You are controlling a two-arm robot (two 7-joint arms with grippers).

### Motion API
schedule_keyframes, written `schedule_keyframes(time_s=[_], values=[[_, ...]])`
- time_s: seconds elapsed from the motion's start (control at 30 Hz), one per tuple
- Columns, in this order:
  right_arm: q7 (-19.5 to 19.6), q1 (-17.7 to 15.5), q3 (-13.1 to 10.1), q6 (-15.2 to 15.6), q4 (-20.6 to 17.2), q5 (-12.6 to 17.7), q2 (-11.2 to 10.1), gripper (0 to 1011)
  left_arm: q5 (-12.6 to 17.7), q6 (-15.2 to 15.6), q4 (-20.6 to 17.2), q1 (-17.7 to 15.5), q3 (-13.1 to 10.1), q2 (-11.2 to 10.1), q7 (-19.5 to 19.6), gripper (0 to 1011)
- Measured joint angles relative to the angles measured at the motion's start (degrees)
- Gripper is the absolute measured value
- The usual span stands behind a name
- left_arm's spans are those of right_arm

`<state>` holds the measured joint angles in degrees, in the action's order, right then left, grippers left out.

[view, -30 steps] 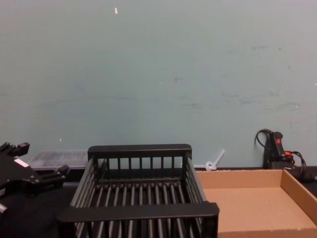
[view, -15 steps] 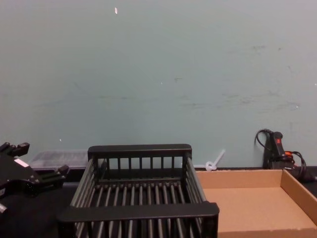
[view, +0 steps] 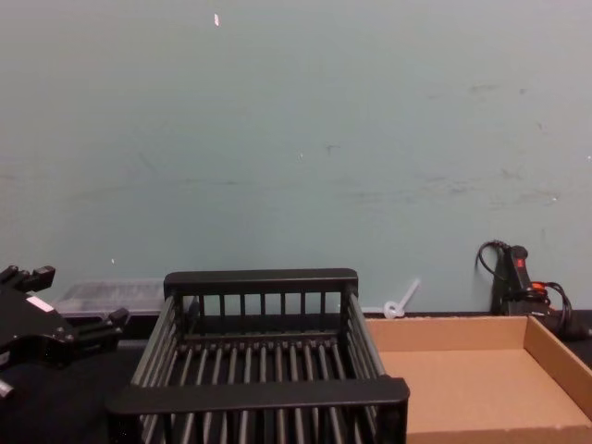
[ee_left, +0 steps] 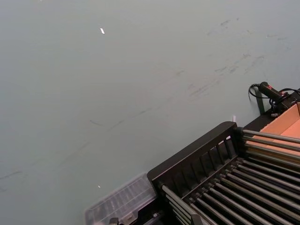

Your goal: Pick up the white tape and place it into the black box , Pick up the silver tape and place it into the brown box.

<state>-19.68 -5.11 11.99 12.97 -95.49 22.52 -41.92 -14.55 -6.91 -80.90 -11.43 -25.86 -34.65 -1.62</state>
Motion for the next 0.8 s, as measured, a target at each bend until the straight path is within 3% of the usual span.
schedule_keyframes(time_s=[0.3, 0.43, 0.67, 0.8], values=[[0.29, 0.15, -2.08, -2.35, -1.09, -1.15, 1.19, 99, 0.0, 0.0, 0.0, 0.0, 0.0, 0.0, 0.0, 1001], [-0.01, 1.69, -2.54, -3.51, -0.91, -1.73, 2.41, 99, 0.0, 0.0, 0.0, 0.0, 0.0, 0.0, 0.0, 1001], [-1.47, 5.46, -1.96, -4.93, 0.54, -2.63, 4.91, 99, 0.0, 0.0, 0.0, 0.0, 0.0, 0.0, 0.0, 1001], [-2.79, 8.76, -0.45, -5.93, 2.27, -3.5, 6.84, 99, 0.0, 0.0, 0.0, 0.0, 0.0, 0.0, 0.0, 1001]])
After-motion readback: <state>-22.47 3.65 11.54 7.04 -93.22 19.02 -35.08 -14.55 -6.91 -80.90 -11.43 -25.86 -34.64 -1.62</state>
